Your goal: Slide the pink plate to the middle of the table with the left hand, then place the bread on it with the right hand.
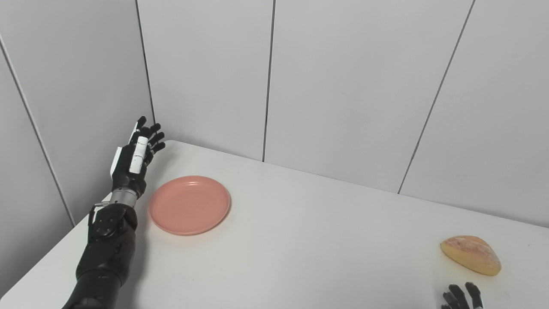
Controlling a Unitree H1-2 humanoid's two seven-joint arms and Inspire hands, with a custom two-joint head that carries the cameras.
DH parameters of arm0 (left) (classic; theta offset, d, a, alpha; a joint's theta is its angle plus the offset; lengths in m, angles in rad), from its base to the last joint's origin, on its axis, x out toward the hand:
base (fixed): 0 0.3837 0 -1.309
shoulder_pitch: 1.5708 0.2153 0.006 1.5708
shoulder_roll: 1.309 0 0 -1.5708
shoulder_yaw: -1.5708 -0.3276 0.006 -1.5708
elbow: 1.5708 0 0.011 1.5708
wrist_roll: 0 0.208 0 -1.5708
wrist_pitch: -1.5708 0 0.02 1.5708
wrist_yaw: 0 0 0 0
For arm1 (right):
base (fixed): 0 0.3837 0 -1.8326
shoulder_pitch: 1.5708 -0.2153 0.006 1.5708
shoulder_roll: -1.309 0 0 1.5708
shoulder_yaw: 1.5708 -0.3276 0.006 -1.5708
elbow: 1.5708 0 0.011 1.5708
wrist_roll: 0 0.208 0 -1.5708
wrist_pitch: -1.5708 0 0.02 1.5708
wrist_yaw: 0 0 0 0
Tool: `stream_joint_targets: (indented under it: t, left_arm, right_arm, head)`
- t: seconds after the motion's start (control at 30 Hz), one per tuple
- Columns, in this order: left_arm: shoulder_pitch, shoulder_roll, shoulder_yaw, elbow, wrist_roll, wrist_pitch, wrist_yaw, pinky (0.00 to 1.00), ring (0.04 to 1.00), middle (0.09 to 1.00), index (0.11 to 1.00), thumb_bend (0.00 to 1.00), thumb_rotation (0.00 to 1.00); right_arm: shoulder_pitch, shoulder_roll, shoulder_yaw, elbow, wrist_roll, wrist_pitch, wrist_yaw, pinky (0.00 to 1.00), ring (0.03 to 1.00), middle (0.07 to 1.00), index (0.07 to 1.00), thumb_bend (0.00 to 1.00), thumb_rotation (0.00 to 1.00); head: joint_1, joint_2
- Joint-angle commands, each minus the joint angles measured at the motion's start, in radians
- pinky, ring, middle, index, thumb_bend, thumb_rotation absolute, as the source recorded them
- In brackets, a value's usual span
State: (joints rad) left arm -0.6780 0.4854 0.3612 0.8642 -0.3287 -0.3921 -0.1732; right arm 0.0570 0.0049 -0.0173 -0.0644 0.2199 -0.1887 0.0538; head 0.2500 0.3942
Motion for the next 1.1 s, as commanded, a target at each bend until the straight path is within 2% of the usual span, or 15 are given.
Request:
stream_joint_targets:
  t: [0.0,0.2,0.37,0.53,0.63,0.77,0.97,1.07]
  left_arm:
    - [-0.048,0.038,0.003,-0.015,0.001,-0.029,0.0,0.83,0.865,0.894,1.0,1.0,0.83]
    - [-0.03,0.042,-0.002,0.024,0.015,-0.036,0.017,0.84,0.859,0.874,1.0,1.0,0.82]
    - [-0.014,0.038,-0.015,0.045,0.046,-0.049,0.045,0.75,0.836,0.862,0.988,1.0,0.81]
    - [-0.008,0.027,-0.011,0.069,0.038,-0.037,0.05,0.83,0.861,0.873,0.995,1.0,0.8]
    - [-0.005,0.023,-0.016,0.08,0.046,-0.04,0.058,0.81,0.838,0.844,0.987,0.99,0.82]
    - [-0.008,0.023,-0.023,0.106,0.045,-0.05,0.043,0.79,0.844,0.853,0.986,0.97,0.82]
    - [-0.021,0.025,-0.036,0.153,0.054,-0.06,0.032,0.82,0.843,0.838,0.986,0.98,0.81]
    - [-0.012,0.016,-0.043,0.132,0.052,-0.048,0.03,0.86,0.864,0.861,0.989,0.99,0.8]
  right_arm:
    - [0.019,-0.038,-0.03,0.039,-0.002,0.024,0.004,0.95,0.923,0.914,0.963,0.84,1.0]
    - [0.023,-0.038,-0.028,0.03,0.0,0.032,0.007,0.92,0.885,0.884,0.952,0.83,1.0]
    - [0.026,-0.039,-0.03,0.02,0.011,0.045,0.009,0.91,0.875,0.867,0.942,0.83,1.0]
    - [0.03,-0.043,-0.03,0.013,0.011,0.052,0.01,0.91,0.873,0.858,0.94,0.84,1.0]
    - [0.033,-0.046,-0.028,0.011,0.01,0.052,0.014,0.9,0.862,0.847,0.926,0.84,1.0]
    - [0.038,-0.051,-0.022,0.004,0.011,0.054,0.022,0.89,0.856,0.846,0.922,0.84,1.0]
    - [0.047,-0.049,-0.02,-0.013,0.014,0.065,0.028,0.87,0.843,0.842,0.924,0.85,1.0]
    - [0.051,-0.05,-0.018,-0.023,0.017,0.074,0.031,0.86,0.841,0.847,0.926,0.85,1.0]
  head:
    - [-0.002,0.003]
    - [-0.003,0.012]
    - [-0.003,0.019]
    - [-0.006,0.029]
    - [-0.007,0.031]
    - [-0.009,0.034]
    - [-0.013,0.037]
    - [-0.019,0.04]
